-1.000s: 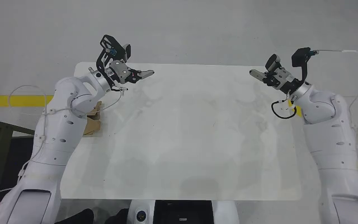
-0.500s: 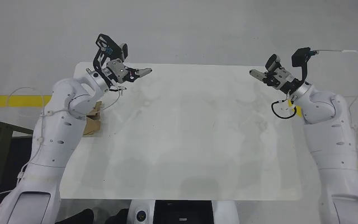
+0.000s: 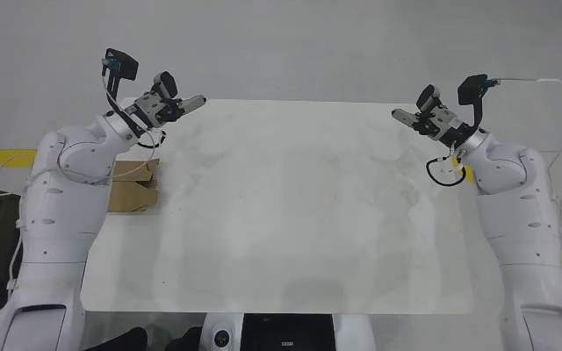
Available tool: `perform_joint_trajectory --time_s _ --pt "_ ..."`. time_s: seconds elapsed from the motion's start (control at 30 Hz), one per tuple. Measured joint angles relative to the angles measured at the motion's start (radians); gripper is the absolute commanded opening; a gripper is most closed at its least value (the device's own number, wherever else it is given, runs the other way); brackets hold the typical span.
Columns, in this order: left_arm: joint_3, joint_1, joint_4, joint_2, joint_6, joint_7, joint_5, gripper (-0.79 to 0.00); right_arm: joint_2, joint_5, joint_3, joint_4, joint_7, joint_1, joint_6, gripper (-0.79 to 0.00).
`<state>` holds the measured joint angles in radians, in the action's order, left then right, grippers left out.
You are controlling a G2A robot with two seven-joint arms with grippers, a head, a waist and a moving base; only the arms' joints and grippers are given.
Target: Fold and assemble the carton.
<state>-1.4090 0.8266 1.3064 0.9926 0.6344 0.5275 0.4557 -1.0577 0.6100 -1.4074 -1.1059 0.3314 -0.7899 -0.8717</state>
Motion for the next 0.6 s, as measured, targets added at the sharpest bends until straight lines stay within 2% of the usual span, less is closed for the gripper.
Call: perform_joint_trajectory --time_s 0.23,0.4,0.6 --pt "-0.075 0.007 -0.04 -0.014 -0.123 0.118 -0.194 0.0 0.0 0.0 0.0 0.0 0.0 0.0 0.0 0.0" --pt "-0.147 0.026 -0.042 -0.035 -0.162 0.135 -0.137 0.0 0.0 0.0 0.0 0.0 0.0 0.0 0.0 0.0" --pt "-0.223 0.049 -0.067 -0.052 -0.207 0.164 -0.176 0.0 0.0 0.0 0.0 0.0 0.0 0.0 0.0 0.0"
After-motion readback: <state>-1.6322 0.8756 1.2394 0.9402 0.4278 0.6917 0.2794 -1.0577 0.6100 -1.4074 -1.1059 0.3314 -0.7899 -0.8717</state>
